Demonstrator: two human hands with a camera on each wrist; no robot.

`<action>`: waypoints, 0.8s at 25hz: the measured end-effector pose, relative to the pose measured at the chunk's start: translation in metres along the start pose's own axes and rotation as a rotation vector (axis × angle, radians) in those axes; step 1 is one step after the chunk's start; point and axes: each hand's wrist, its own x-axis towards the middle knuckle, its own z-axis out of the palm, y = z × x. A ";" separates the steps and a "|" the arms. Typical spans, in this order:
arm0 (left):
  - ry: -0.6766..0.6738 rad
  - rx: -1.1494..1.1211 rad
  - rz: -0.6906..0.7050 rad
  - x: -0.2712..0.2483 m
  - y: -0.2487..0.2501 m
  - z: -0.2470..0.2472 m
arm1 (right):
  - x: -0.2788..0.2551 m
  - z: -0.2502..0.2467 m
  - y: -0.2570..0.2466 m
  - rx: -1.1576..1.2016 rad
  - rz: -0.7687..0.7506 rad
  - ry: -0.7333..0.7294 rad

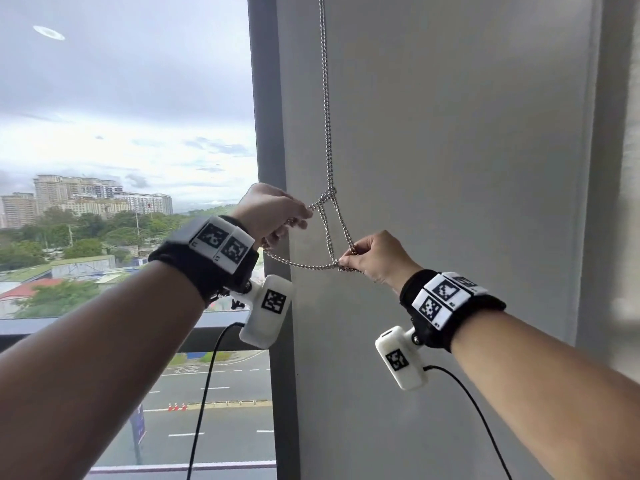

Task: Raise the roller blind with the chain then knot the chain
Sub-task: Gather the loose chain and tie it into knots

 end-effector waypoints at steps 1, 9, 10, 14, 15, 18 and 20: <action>-0.052 0.159 -0.037 0.000 -0.002 -0.002 | 0.001 -0.001 0.001 -0.021 0.009 0.013; -0.107 -0.081 -0.150 0.001 -0.028 0.011 | 0.001 0.000 0.003 -0.036 0.052 0.037; -0.130 -0.197 -0.158 0.000 -0.030 0.015 | 0.000 0.001 0.002 -0.029 0.051 0.035; -0.265 -0.381 -0.222 -0.002 -0.047 0.028 | -0.008 0.003 -0.001 -0.032 0.033 0.034; -0.288 -0.391 -0.234 -0.003 -0.052 0.033 | -0.010 0.004 -0.002 -0.031 0.021 0.036; -0.343 -0.442 -0.257 -0.008 -0.067 0.050 | -0.017 0.006 -0.004 -0.037 -0.014 0.032; -0.343 -0.448 -0.233 -0.011 -0.071 0.059 | -0.021 0.007 -0.004 -0.036 -0.027 0.037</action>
